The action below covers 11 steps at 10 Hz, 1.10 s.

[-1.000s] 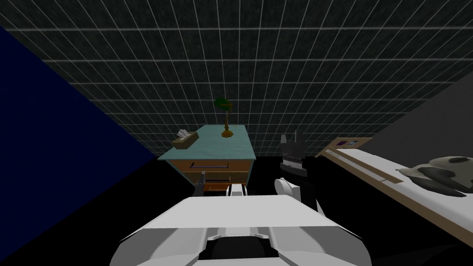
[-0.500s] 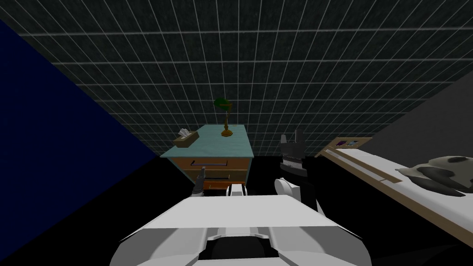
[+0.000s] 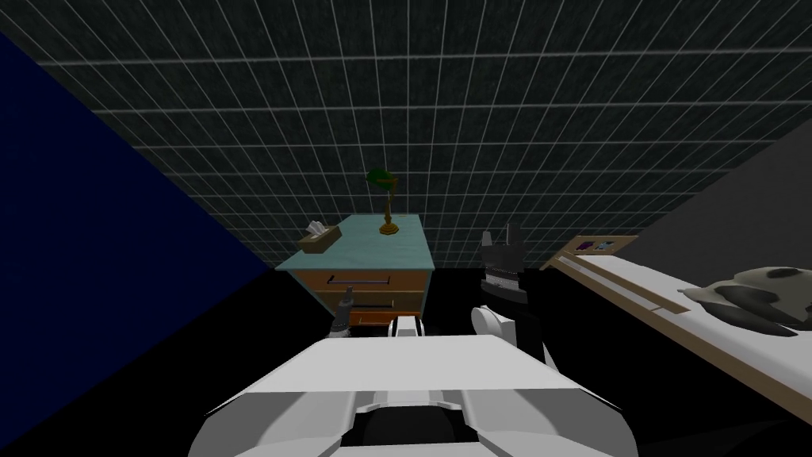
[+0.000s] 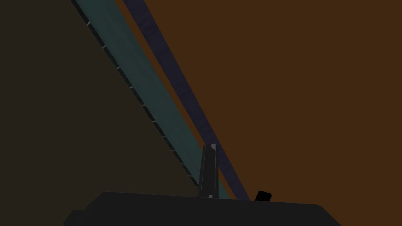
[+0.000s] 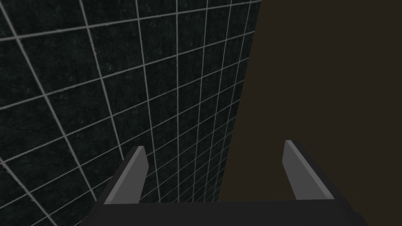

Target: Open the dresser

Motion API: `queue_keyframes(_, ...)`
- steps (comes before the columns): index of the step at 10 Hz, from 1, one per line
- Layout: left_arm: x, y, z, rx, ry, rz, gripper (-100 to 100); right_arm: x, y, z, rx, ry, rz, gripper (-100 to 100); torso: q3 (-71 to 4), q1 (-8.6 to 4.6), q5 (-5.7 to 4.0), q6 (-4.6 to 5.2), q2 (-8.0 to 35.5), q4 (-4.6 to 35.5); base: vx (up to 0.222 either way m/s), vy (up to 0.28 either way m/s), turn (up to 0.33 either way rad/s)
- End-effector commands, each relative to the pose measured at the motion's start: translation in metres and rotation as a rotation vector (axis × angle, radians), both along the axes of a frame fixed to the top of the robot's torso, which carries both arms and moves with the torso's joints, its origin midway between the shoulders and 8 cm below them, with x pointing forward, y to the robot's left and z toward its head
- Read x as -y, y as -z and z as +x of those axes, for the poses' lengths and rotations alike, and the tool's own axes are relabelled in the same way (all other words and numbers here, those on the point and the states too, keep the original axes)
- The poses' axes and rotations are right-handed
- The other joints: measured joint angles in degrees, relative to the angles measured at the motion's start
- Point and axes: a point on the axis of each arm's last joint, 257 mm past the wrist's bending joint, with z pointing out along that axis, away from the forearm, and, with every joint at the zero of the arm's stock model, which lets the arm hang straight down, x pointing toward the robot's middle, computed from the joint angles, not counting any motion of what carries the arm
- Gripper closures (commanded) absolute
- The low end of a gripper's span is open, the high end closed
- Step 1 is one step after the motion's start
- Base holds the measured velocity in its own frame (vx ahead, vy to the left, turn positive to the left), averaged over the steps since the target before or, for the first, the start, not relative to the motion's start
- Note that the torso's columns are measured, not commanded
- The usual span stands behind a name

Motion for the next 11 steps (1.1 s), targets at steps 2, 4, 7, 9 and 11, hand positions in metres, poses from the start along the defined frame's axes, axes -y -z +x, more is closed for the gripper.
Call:
queue_keyframes(2,0.009,0.008,-0.028,0.004,-0.006,0.001,100,0.0,0.0,0.0,0.0,0.0,0.0,0,0.1,-0.1,-0.03,0.01,0.1,0.0,0.046,0.035,-0.012)
queue_keyframes(4,0.009,0.011,-0.031,0.001,-0.007,0.0,100,0.0,0.0,0.0,0.0,0.0,0.0,0,0.1,-0.15,-0.04,0.0,0.2,0.1,0.026,0.022,-0.012)
queue_keyframes(7,-0.001,0.003,-0.01,-0.001,-0.003,-0.005,-100,0.0,0.0,0.0,0.0,0.0,0.0,0,0.2,-0.08,-0.02,0.01,0.3,0.1,-0.047,0.023,0.023)
queue_keyframes(9,-0.006,-0.001,0.001,-0.003,0.0,-0.009,-100,0.0,0.0,0.0,0.0,0.0,0.0,0,0.1,-0.1,-0.03,0.0,0.2,0.0,-0.051,0.028,0.019)
queue_keyframes(11,-0.011,-0.004,0.011,-0.006,0.001,-0.012,-100,0.0,0.0,0.0,0.0,0.0,0.0,0,0.0,-0.15,-0.04,0.0,0.0,0.0,-0.027,0.02,0.016)
